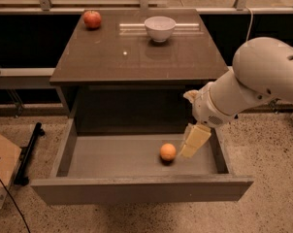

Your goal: Pick orange from top drawer and place on counter

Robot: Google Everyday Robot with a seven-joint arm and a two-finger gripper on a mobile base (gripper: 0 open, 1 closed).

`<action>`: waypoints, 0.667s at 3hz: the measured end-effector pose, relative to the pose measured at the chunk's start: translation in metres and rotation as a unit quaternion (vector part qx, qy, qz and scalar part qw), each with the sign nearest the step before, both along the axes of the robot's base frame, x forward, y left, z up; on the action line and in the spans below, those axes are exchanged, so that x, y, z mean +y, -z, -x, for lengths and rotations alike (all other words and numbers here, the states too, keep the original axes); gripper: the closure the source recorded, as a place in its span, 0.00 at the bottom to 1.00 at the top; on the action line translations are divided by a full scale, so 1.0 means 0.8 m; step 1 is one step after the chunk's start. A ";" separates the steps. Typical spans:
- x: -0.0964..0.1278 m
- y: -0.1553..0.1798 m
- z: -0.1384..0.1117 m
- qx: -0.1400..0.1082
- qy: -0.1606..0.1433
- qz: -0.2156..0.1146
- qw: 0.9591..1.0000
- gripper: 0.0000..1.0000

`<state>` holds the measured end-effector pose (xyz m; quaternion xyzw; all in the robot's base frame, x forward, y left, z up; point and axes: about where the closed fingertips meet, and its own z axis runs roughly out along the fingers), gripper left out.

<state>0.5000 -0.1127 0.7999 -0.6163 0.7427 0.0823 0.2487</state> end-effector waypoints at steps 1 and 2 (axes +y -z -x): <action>0.019 0.025 -0.023 -0.011 -0.010 -0.006 1.000 0.00; 0.022 0.059 -0.049 -0.004 -0.003 -0.014 1.000 0.00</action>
Offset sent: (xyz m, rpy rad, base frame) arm 0.0660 0.0183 -0.0834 0.0524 0.0153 -0.0159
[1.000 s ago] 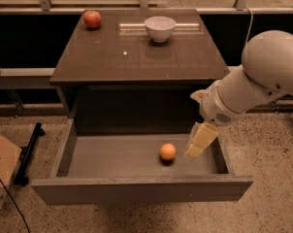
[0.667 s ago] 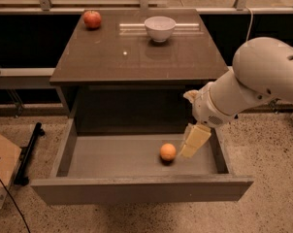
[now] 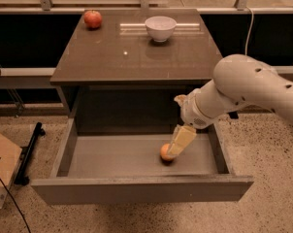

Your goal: Pick orange from top drawer and place on counter

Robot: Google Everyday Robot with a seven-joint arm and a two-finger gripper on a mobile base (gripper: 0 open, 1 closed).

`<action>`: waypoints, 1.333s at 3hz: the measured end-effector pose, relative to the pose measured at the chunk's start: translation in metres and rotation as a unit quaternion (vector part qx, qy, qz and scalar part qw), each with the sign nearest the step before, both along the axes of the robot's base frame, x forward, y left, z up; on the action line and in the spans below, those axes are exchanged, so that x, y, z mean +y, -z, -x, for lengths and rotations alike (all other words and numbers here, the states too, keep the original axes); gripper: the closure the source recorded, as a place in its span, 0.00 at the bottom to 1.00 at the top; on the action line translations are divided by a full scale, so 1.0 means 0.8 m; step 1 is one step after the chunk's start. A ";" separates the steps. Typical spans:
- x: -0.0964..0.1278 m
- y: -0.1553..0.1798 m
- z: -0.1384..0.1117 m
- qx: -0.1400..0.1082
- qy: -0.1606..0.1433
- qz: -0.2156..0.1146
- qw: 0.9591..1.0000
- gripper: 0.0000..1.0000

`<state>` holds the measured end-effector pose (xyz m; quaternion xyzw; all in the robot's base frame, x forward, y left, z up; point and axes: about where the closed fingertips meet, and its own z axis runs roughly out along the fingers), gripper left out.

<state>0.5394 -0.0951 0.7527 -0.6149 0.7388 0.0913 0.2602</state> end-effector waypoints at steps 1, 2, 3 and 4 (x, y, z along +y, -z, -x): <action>-0.007 0.039 -0.024 0.014 0.015 -0.014 1.000 0.00; -0.012 0.078 -0.036 0.035 0.030 -0.023 0.999 0.00; -0.013 0.121 -0.037 0.057 0.041 -0.021 0.997 0.00; -0.009 0.142 -0.029 0.068 0.046 -0.022 0.996 0.00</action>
Offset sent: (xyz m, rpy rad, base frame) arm 0.0429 -0.0178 -0.1025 0.0679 0.1206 -0.1058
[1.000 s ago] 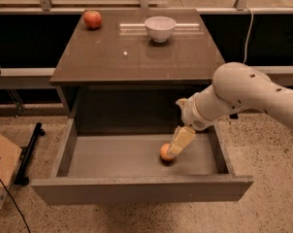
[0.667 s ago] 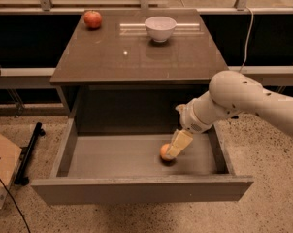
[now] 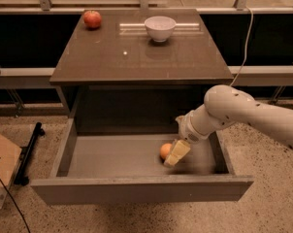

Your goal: Pick orange from top drawer and place on counter

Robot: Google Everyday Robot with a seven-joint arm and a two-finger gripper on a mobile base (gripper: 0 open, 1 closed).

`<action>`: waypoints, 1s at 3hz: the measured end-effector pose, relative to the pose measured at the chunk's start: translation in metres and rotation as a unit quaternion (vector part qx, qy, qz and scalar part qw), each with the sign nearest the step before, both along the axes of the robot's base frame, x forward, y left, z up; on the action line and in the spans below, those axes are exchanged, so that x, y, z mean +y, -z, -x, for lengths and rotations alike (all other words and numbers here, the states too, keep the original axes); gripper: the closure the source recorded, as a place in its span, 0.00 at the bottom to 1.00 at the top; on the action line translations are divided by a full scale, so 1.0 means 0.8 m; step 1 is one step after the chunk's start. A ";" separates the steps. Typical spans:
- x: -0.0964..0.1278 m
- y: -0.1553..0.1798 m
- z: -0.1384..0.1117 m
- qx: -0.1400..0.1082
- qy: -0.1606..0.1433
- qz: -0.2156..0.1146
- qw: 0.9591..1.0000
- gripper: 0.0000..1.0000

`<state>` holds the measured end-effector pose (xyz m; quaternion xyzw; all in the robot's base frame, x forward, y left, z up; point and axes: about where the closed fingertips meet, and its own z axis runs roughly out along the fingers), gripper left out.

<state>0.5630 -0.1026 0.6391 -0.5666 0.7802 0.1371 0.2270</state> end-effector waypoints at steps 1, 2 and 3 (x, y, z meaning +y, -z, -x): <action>0.005 0.020 0.012 0.017 0.002 -0.006 1.000 0.26; 0.005 0.028 0.018 0.025 0.004 -0.009 1.000 0.50; 0.004 0.023 0.022 0.024 0.004 -0.010 1.000 0.72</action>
Offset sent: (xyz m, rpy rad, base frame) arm -0.0176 0.0008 -0.0263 0.0241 0.0623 -0.0200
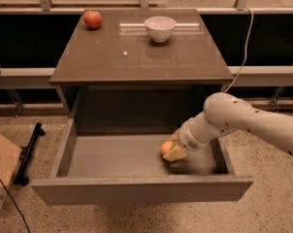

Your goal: Pick orange from top drawer and place on counter

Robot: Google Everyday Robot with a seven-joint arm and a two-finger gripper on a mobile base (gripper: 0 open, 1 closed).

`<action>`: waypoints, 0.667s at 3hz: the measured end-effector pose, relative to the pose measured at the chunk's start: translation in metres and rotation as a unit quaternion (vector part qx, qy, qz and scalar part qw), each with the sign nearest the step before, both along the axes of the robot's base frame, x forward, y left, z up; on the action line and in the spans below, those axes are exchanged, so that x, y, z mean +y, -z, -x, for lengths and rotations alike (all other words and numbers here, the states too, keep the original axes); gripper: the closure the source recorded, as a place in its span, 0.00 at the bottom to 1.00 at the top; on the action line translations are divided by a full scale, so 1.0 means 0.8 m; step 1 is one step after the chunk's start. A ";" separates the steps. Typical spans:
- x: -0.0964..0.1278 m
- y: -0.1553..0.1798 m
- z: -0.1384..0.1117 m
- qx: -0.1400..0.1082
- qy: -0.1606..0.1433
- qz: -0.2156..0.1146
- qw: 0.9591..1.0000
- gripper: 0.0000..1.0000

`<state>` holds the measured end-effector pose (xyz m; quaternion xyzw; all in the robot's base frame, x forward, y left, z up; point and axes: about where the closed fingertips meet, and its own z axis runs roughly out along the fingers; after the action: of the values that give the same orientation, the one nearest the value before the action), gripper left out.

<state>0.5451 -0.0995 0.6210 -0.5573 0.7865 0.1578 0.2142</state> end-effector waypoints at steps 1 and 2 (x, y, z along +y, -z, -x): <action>0.000 -0.024 -0.001 0.006 -0.010 -0.020 1.000 0.97; 0.002 -0.101 -0.001 -0.007 -0.055 -0.034 0.998 1.00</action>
Offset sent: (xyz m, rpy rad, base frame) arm -0.0150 -0.0027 0.1849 0.0883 -0.0208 0.2959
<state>0.5461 -0.0977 0.7014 -0.5927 0.7476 0.1926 0.2294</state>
